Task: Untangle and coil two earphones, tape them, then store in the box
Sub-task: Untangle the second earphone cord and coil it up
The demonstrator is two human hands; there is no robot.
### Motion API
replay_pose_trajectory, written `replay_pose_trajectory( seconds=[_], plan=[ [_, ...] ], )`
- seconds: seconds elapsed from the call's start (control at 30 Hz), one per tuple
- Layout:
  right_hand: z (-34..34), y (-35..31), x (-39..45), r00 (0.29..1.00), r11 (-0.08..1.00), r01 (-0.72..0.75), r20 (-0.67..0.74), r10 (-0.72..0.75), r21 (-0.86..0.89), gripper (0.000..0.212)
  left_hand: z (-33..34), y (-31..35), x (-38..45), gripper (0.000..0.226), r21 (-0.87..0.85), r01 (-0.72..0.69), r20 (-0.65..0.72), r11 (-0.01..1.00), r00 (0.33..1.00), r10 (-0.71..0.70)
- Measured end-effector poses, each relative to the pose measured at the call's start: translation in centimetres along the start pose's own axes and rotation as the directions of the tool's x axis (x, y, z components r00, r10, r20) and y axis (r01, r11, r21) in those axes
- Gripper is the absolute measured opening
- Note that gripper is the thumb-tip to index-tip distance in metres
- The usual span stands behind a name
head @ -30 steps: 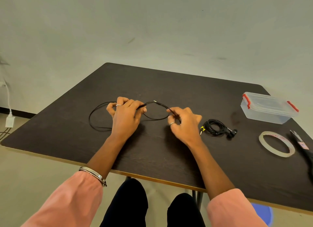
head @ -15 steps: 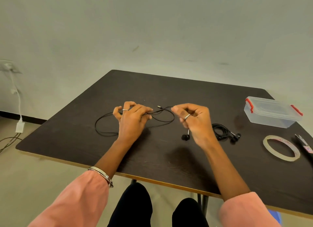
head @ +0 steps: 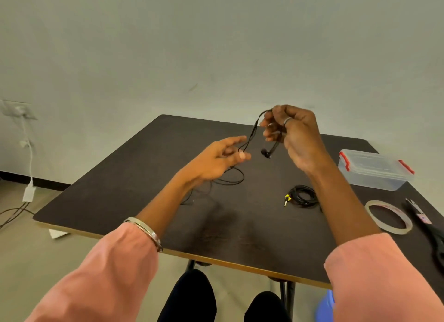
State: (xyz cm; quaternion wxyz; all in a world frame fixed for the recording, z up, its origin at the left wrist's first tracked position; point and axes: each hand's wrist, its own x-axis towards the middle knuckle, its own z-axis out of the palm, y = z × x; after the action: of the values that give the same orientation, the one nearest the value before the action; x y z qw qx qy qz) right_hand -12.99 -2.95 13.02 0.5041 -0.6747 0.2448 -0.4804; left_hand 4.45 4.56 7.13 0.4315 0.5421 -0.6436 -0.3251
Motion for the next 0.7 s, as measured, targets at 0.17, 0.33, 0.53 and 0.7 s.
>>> replay_pose_trajectory(
  seconds=[0.17, 0.33, 0.53, 0.7],
  plan=[
    [-1.5, -1.0, 0.9, 0.981, 0.993, -0.047, -0.182, 0.066, 0.105, 0.027, -1.3, -0.2, -0.2, 0.025, -0.052, 0.043, -0.236, 0.998, 0.970, -0.054],
    [-1.6, 1.4, -0.7, 0.930, 0.929, -0.353, -0.067, 0.361, 0.107, 0.026, -5.2, 2.3, -0.2, 0.016, -0.073, -0.033, -0.528, 0.997, 0.849, -0.011],
    [1.7, 3.5, -2.1, 0.890, 0.901, -0.414, 0.153, 0.430, -0.127, 0.027, -7.4, 6.0, 0.2, 0.016, 0.224, -0.061, -0.498, 0.973, 0.850, 0.168],
    [4.1, -0.3, -0.9, 0.946, 0.982, -0.169, 0.265, 0.185, -0.082, 0.056, -6.5, 7.2, 0.7, 0.012, 0.459, -0.086, -0.378, 0.884, 0.882, 0.282]
  ],
)
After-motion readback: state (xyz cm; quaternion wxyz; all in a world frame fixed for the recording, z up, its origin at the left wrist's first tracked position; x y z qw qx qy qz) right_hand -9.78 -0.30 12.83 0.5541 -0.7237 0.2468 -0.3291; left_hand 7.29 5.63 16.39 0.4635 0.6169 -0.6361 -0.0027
